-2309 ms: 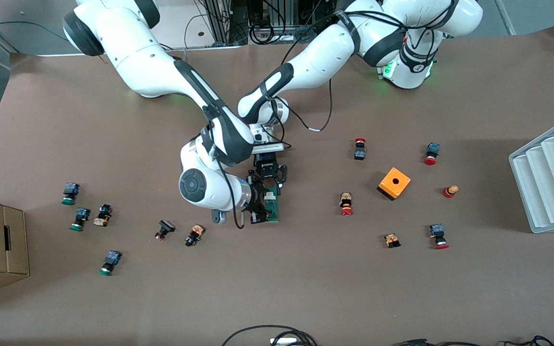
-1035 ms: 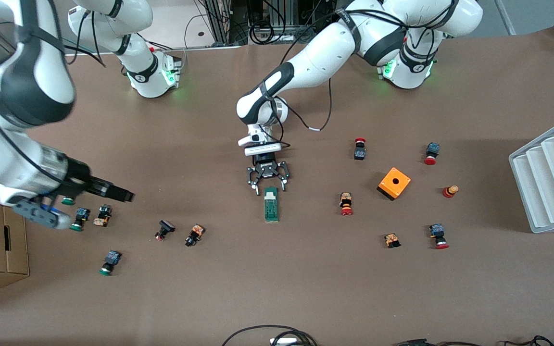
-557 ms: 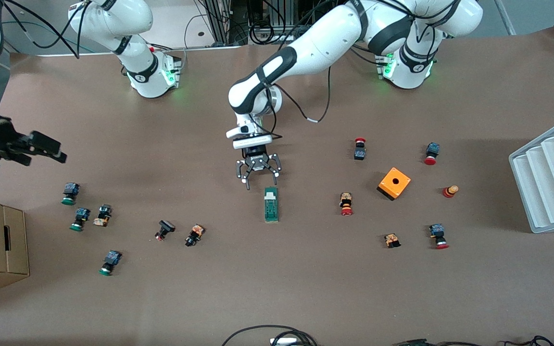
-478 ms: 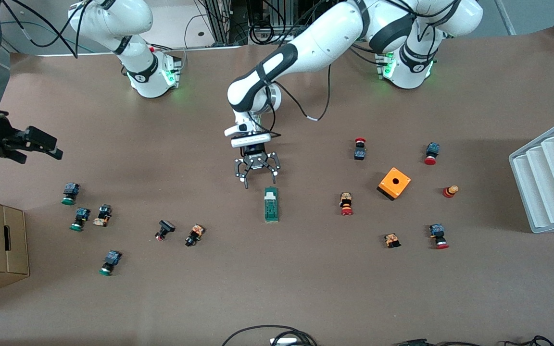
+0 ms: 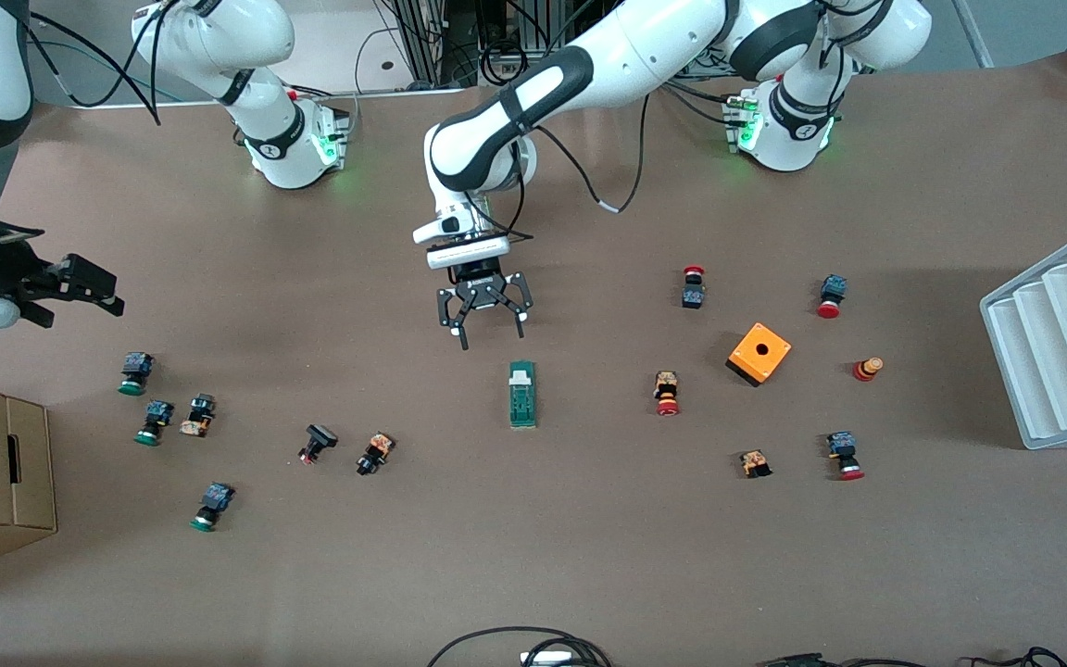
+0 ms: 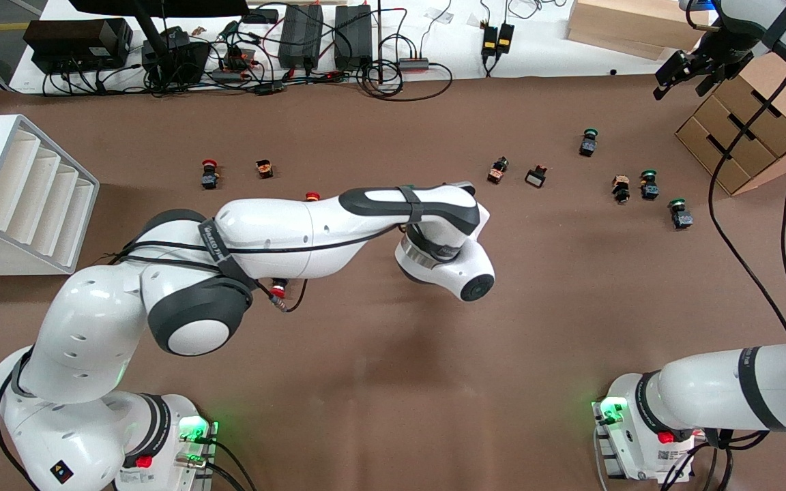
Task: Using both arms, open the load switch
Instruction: 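Open the left gripper and lift it away from the switch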
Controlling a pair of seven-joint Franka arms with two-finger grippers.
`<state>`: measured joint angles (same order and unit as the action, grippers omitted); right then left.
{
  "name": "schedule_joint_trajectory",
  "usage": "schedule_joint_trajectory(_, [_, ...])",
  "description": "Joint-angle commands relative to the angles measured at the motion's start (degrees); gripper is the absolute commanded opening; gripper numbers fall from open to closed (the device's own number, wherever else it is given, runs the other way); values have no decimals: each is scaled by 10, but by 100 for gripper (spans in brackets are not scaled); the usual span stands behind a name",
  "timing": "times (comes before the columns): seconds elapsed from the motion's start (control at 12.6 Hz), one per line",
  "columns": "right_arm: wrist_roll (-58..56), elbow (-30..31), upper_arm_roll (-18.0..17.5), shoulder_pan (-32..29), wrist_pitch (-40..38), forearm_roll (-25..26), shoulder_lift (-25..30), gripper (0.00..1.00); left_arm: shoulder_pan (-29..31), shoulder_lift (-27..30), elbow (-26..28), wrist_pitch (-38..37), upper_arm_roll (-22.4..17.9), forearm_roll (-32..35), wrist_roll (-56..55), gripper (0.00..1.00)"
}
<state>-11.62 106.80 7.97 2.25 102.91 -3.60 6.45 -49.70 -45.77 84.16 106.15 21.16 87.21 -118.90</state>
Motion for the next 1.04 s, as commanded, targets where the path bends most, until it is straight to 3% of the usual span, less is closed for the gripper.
schedule_joint_trajectory(0.0, [-8,-16,1,4,5,10,-9,100,24,51,18,8,18,-58,89,100])
schedule_joint_trajectory(0.24, [-7,-33,2,-1,-24,15,-7,100,36,92,9,9,20,-120,185,100])
schedule_joint_trajectory(0.4, [-6,-41,3,-2,-22,17,-8,100,78,117,1,10,60,-163,271,100])
schedule_joint_trajectory(0.8, [-6,-43,0,5,-30,21,-18,100,129,175,0,19,71,-238,366,100])
schedule_joint_trajectory(0.96, [-9,-43,-1,4,-49,47,-20,100,154,203,-1,29,71,-285,429,100])
